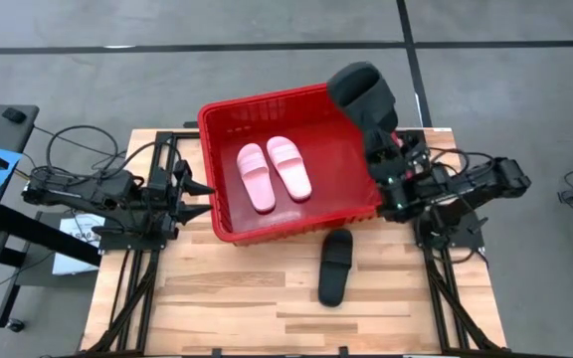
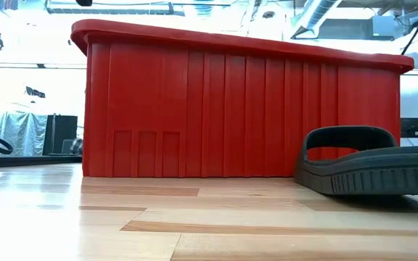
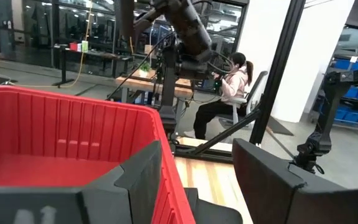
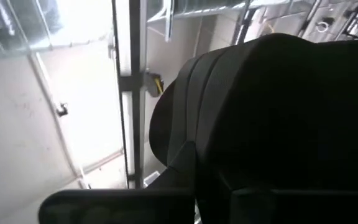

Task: Pick and place slides into bin
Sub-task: Put the bottom black slipper in the red bin

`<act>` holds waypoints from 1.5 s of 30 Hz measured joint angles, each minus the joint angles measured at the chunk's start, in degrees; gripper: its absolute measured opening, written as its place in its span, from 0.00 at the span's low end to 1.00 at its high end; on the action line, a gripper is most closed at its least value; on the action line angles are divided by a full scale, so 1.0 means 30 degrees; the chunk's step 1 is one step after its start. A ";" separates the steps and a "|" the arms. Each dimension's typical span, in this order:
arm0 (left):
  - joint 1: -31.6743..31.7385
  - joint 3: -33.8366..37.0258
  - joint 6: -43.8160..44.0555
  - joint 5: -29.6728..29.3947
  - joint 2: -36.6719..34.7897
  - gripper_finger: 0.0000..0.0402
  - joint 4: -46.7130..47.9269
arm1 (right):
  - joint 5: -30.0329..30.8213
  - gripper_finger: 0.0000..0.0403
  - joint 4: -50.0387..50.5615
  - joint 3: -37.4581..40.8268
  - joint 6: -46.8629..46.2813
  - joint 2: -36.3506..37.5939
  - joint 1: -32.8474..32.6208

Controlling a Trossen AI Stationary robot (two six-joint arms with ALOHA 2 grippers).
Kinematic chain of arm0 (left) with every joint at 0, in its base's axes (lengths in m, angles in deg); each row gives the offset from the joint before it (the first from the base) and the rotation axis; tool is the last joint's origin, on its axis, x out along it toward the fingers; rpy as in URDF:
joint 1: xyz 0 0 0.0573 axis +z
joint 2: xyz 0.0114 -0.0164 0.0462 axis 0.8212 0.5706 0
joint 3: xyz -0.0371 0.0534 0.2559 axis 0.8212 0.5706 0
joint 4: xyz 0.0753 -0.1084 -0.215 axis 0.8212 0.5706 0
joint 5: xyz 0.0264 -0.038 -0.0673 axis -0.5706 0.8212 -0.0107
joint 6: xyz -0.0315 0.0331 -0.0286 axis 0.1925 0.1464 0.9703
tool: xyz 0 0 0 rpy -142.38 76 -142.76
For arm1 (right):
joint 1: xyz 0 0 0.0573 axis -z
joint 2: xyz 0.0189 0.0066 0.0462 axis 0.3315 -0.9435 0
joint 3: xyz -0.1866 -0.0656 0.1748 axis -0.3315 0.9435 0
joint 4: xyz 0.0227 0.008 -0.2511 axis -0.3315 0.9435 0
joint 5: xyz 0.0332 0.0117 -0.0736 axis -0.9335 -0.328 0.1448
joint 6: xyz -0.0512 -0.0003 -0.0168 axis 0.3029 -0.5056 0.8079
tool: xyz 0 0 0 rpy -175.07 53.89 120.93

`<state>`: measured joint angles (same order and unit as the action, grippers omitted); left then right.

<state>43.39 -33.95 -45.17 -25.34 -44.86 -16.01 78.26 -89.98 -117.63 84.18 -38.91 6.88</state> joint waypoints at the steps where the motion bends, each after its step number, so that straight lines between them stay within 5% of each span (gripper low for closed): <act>1: 0.0000 0.0000 0.0000 0.0000 0.0000 0.47 -0.0015 | 0.0198 0.00 -0.0035 0.0005 -0.0165 -0.0099 0.0307; 9: -0.0004 0.0000 -0.1033 -0.2115 0.0025 0.47 -0.1829 | 0.0752 0.00 0.0030 0.0049 -0.0727 -0.0503 0.0820; 19: -0.0007 0.0000 -0.2337 -0.1330 0.2099 0.47 -1.2501 | 0.0630 0.00 -0.0023 0.0041 -0.0500 -0.0457 0.0420; 23: -0.0001 -0.0283 -0.3387 -0.4763 0.3653 0.47 -1.4423 | 0.0629 0.00 -0.0018 0.0041 0.0365 -0.0457 -0.0124; 28: 0.0015 -0.1942 -0.5256 -0.8475 0.5765 0.47 -1.3171 | 0.0628 0.00 -0.0022 0.0041 0.0872 -0.0457 -0.0692; 41: 0.0560 -1.0089 -0.6477 -0.8292 1.0553 0.47 -0.5041 | 0.0012 0.00 -0.0017 0.0027 0.0858 -0.0457 -0.0862; 45: 0.0996 -1.1356 -0.6744 -0.6505 1.1254 0.47 -0.4429 | -0.0067 0.00 -0.0015 0.0027 0.0994 -0.0457 -0.0973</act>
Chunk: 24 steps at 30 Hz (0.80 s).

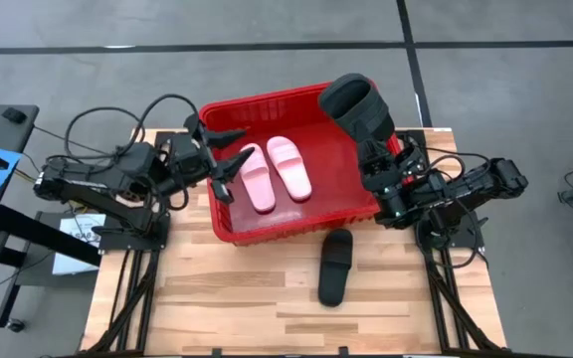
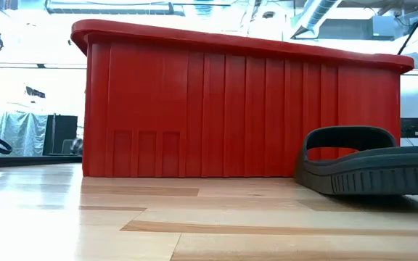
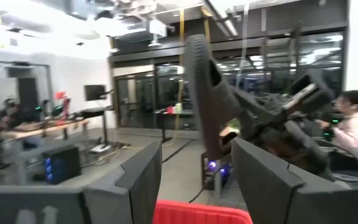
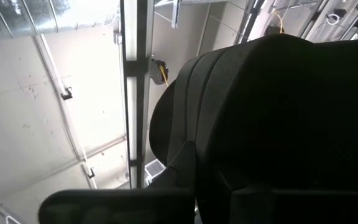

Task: Pick and place slides into bin
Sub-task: Put the bottom black slipper in the red bin

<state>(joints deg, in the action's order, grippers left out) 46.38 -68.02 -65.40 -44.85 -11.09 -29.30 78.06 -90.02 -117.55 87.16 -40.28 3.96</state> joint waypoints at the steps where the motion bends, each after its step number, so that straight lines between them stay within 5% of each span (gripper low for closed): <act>1: 0.0170 -0.0207 -0.0018 0.0379 0.0193 0.47 0.0000 | -0.0052 0.00 0.0000 0.0000 0.0007 0.0000 0.0000; 10: 0.1764 -0.1921 0.0034 0.3642 0.2273 0.47 -0.0593 | -0.0318 0.00 0.0338 -0.0007 -0.0138 0.0000 0.0000; 24: 0.1810 -0.6018 -0.0920 0.4592 0.6092 0.47 -0.0605 | -0.1003 0.00 0.1294 -0.0007 -0.0195 0.0007 -0.0510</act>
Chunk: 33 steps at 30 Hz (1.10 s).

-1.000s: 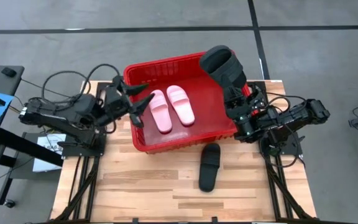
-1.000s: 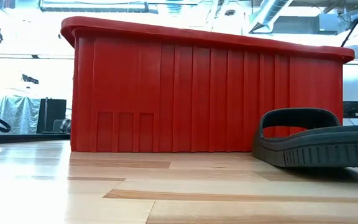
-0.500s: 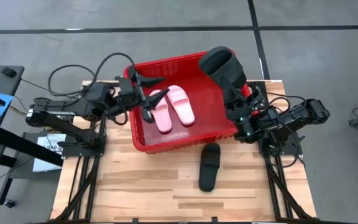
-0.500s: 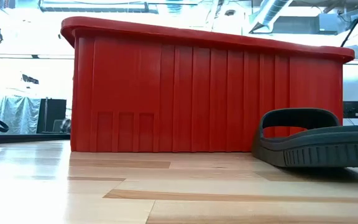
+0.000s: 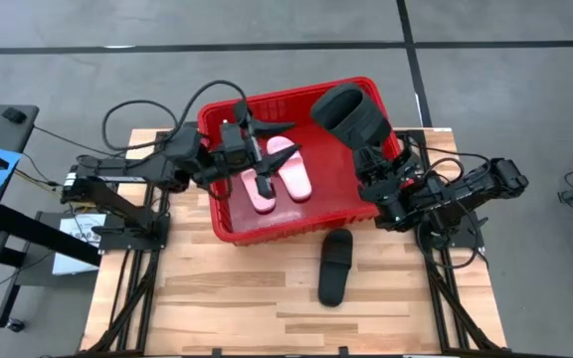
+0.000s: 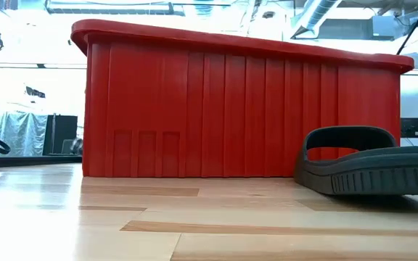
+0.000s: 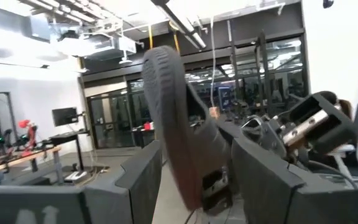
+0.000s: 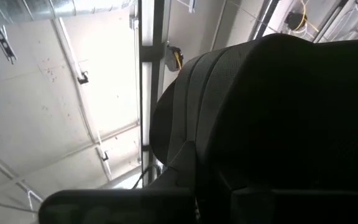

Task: Pick and place slides into bin
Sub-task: Put the bottom black slipper in the red bin

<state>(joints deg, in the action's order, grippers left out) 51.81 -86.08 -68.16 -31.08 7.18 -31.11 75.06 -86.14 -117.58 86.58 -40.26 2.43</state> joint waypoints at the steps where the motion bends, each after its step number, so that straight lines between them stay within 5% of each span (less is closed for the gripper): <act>1: 0.0023 -0.0286 0.0007 0.0132 0.0238 0.47 0.0018 | -0.0007 0.00 0.0184 0.0000 0.0007 0.0000 -0.0015; 14: 0.0297 -0.3044 0.0261 0.1472 0.2048 0.47 0.0076 | -0.0344 0.00 0.0841 -0.0015 0.0022 0.0022 -0.0240; 33: 0.0742 -0.3215 0.0159 0.0192 0.2106 0.47 0.0284 | -0.1590 0.00 0.1871 0.0000 -0.0954 -0.0022 -0.0226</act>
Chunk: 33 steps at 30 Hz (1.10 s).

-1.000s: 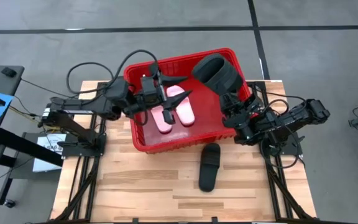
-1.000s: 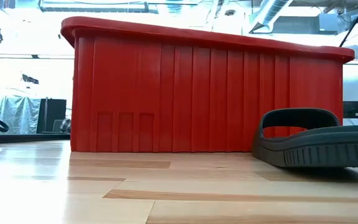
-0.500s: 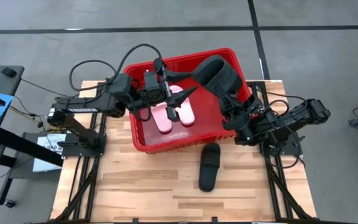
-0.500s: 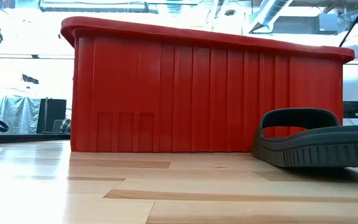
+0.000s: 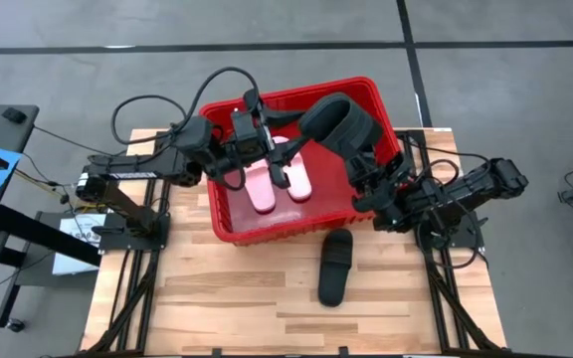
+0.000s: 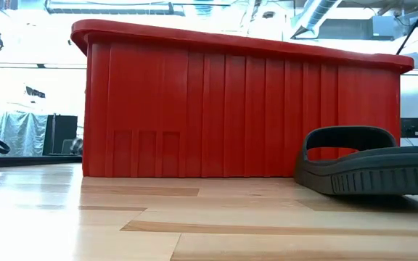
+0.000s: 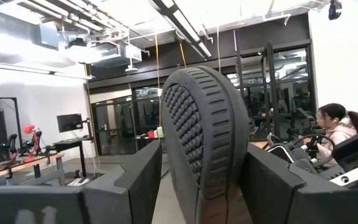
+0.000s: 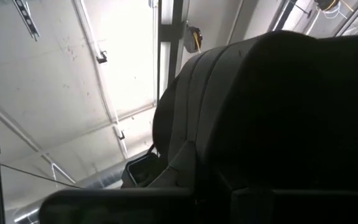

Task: Pick and place slides into bin
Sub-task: Put the bottom black slipper in the red bin

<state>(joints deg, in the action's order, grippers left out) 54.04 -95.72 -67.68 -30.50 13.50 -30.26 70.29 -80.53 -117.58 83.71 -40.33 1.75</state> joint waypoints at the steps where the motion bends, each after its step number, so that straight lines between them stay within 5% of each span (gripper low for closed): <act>1: -0.0005 0.0000 -0.0007 -0.0018 0.0000 0.47 -0.0083 | -0.0114 0.00 -0.0010 0.0000 -0.0004 0.0007 0.0004; 9: -0.0013 0.0006 -0.0829 -0.0075 0.0000 0.42 -0.0142 | -0.0165 0.00 0.0132 0.0000 -0.0007 0.0007 0.0007; 15: -0.0007 0.0007 -0.0731 -0.0129 0.0000 0.08 -0.0014 | -0.0144 0.00 0.0329 0.0000 0.0019 0.0007 0.0022; 23: 0.0000 0.0007 -0.0846 -0.0246 0.0000 0.07 -0.0022 | -0.0174 0.03 0.0355 0.0000 0.0007 0.0007 0.0168; 33: 0.0015 -0.0160 -0.1361 -0.0450 0.0000 0.07 0.0275 | -0.0282 0.20 0.0252 0.0007 0.0618 0.0014 0.0146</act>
<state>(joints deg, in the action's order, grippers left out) 54.08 -96.20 -71.77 -31.85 13.50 -29.44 69.44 -79.77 -117.55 85.57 -40.28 2.19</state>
